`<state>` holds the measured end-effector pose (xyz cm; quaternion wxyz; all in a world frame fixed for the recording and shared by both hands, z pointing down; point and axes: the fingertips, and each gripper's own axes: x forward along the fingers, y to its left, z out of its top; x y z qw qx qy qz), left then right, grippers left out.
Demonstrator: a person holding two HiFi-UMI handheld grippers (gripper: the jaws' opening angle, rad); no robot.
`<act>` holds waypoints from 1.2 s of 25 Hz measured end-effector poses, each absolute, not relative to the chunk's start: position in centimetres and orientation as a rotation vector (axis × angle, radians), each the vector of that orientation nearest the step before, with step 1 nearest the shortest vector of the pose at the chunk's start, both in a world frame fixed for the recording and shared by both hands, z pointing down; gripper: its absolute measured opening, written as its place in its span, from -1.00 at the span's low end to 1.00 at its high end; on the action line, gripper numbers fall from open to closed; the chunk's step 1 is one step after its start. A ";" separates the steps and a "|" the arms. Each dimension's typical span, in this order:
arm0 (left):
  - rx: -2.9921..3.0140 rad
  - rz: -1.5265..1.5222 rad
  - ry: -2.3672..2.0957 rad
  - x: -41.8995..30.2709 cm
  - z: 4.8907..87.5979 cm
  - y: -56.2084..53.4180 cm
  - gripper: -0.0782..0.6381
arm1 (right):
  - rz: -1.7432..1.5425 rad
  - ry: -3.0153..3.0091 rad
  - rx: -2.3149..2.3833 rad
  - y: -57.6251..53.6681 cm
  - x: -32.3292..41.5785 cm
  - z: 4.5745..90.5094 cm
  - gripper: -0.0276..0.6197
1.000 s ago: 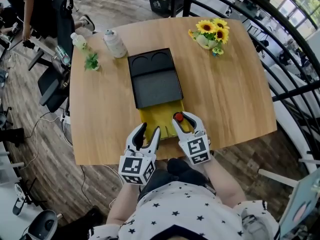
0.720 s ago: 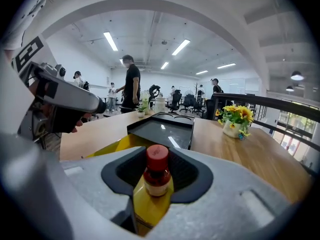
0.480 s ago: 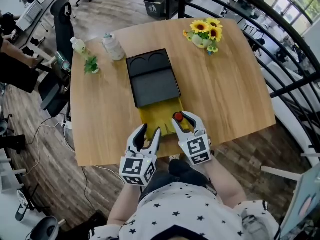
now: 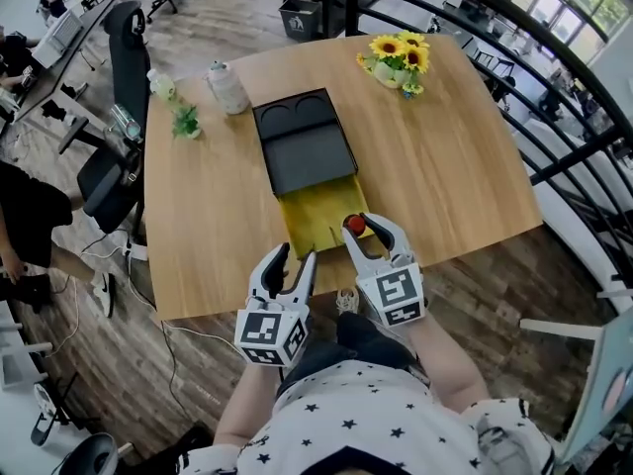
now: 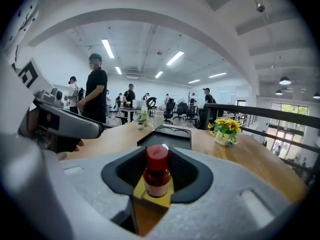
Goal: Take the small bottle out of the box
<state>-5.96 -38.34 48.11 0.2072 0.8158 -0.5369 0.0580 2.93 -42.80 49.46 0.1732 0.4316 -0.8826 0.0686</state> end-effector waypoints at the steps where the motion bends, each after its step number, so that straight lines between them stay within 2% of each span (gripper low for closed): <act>1: 2.275 0.157 -1.495 -6.2 48.0 -37.7 -0.29 | 0.193 -2.504 1.234 -42.2 2.8 49.1 -0.48; 30: 2.395 0.061 -1.491 -10.0 43.5 -21.4 -0.29 | 0.037 -2.522 1.421 -23.9 0.8 41.9 -0.48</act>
